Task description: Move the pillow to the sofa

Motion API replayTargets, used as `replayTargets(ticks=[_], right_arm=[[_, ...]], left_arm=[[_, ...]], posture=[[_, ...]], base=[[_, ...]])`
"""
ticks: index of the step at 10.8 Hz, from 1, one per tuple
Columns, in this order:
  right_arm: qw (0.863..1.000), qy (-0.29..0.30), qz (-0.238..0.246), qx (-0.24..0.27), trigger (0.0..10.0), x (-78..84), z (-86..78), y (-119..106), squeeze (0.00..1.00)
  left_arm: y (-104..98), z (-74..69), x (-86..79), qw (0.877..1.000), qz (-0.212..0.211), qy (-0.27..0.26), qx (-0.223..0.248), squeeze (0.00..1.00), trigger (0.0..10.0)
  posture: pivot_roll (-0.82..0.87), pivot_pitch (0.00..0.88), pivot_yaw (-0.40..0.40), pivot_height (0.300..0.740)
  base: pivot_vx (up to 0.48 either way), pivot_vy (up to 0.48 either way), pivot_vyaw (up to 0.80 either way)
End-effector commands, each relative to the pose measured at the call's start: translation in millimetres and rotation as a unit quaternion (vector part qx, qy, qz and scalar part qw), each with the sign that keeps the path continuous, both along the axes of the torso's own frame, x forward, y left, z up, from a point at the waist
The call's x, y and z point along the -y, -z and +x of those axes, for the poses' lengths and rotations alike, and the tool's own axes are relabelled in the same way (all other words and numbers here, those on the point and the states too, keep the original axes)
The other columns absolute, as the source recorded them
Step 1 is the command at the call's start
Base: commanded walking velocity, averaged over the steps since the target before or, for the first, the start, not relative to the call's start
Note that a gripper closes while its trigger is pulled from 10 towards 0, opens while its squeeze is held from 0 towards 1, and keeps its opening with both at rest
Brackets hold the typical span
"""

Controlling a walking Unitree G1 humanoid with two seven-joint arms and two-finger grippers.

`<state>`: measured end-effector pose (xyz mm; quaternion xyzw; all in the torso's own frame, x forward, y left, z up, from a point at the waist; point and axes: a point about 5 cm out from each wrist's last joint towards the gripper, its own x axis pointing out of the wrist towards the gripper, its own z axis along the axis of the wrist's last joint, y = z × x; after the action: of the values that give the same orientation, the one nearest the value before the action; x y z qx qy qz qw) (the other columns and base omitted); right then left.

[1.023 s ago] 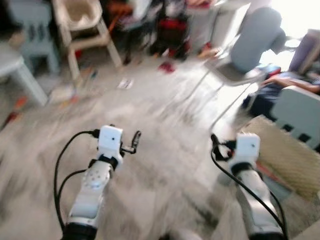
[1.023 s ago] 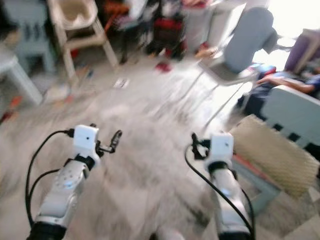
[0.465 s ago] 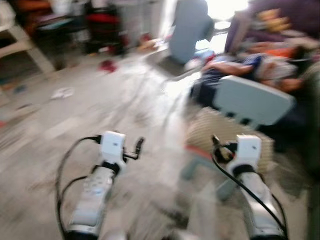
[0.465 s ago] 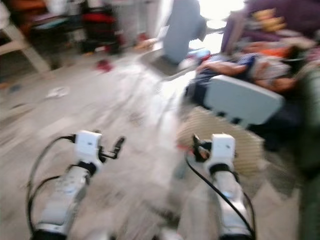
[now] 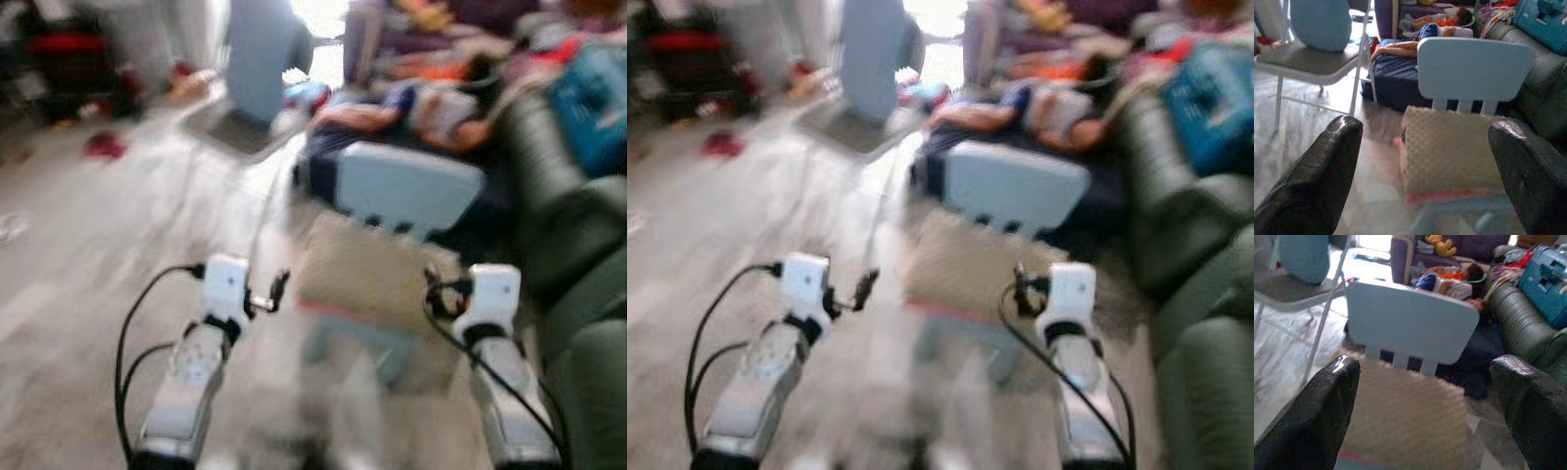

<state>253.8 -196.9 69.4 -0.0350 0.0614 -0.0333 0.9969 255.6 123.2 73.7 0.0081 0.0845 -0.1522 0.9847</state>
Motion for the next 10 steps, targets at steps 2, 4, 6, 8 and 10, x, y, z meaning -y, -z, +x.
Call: replayTargets(ticks=[2, 4, 6, 8, 10], right_arm=[[1.000, -0.007, 0.013, -0.004, 10.0, -6.9, 1.4, 1, 0.00], [1.000, -0.011, 0.022, -0.002, 10.0, -7.6, 1.2, 2, 0.00], [1.000, 0.006, 0.012, -0.025, 10.0, -7.2, 4.7, 8, 0.00], [0.998, 0.008, 0.061, -0.021, 10.0, -15.7, 13.5, 5, 0.00], [0.999, 0.008, 0.037, -0.012, 10.0, -13.2, 13.4, 3, 0.00]], left_arm=[[1, -0.8, -5.8, 1.000, 0.007, -0.009, -0.007, 0.00, 10.0], [1, -1.8, -6.1, 1.000, 0.003, -0.011, -0.010, 0.00, 10.0], [-2, 0.8, -8.6, 1.000, 0.014, -0.020, -0.005, 0.00, 10.0], [0, 3.3, -11.1, 0.999, 0.029, -0.038, -0.012, 0.00, 10.0], [-4, 6.5, -13.7, 0.998, 0.057, -0.039, 0.008, 0.00, 10.0]], posture=[[-0.04, 0.085, -0.085, 0.740], [-0.04, 0.084, -0.085, 0.740], [-0.03, 0.089, -0.070, 0.740], [-0.04, 0.089, -0.059, 0.740], [-0.03, 0.087, -0.056, 0.740]], base=[[0.480, 0.000, -0.79], [0.476, 0.000, 0.00], [0.229, 0.000, 0.00], [0.000, 0.000, 0.00], [0.000, 0.000, 0.00]])
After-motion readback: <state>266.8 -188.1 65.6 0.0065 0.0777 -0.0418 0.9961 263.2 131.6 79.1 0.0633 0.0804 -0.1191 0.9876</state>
